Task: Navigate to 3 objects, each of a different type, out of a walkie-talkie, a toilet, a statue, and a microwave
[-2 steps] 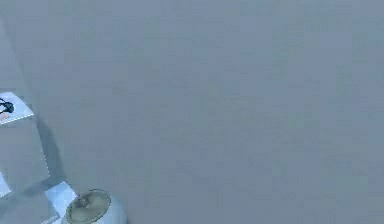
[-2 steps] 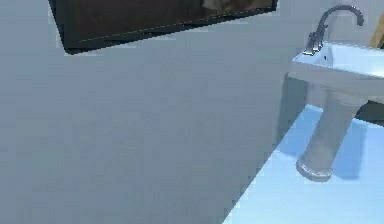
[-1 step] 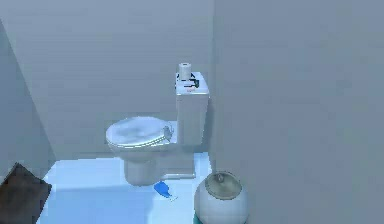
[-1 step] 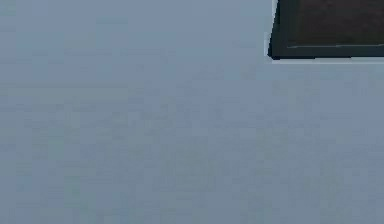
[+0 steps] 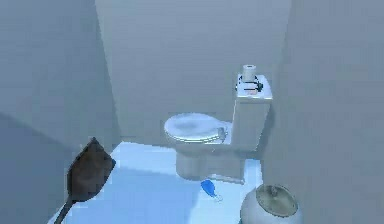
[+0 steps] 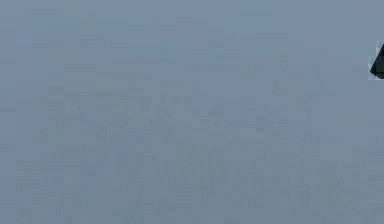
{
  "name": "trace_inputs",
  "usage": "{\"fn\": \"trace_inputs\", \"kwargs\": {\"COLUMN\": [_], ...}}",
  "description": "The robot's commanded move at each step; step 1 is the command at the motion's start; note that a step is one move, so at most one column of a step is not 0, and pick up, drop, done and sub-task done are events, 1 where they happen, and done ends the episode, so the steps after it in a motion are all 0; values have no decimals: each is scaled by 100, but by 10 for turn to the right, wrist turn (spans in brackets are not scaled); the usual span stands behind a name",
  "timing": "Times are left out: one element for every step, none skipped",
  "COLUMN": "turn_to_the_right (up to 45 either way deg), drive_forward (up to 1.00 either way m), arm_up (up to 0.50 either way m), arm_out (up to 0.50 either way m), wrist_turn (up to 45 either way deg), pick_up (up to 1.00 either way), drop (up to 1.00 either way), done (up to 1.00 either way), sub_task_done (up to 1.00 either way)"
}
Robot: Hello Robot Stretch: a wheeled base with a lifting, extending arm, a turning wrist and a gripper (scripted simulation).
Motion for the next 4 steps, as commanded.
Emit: {"fn": "trace_inputs", "kwargs": {"turn_to_the_right": [0,0,-450,-450], "drive_forward": [55,0,0,0], "arm_up": [0,0,0,0], "arm_out": [0,0,0,0], "wrist_turn": [0,0,0,0], "pick_up": [0,0,0,0], "drop": [0,0,0,0], "done": [0,0,0,0], "sub_task_done": [0,100,0,0]}}
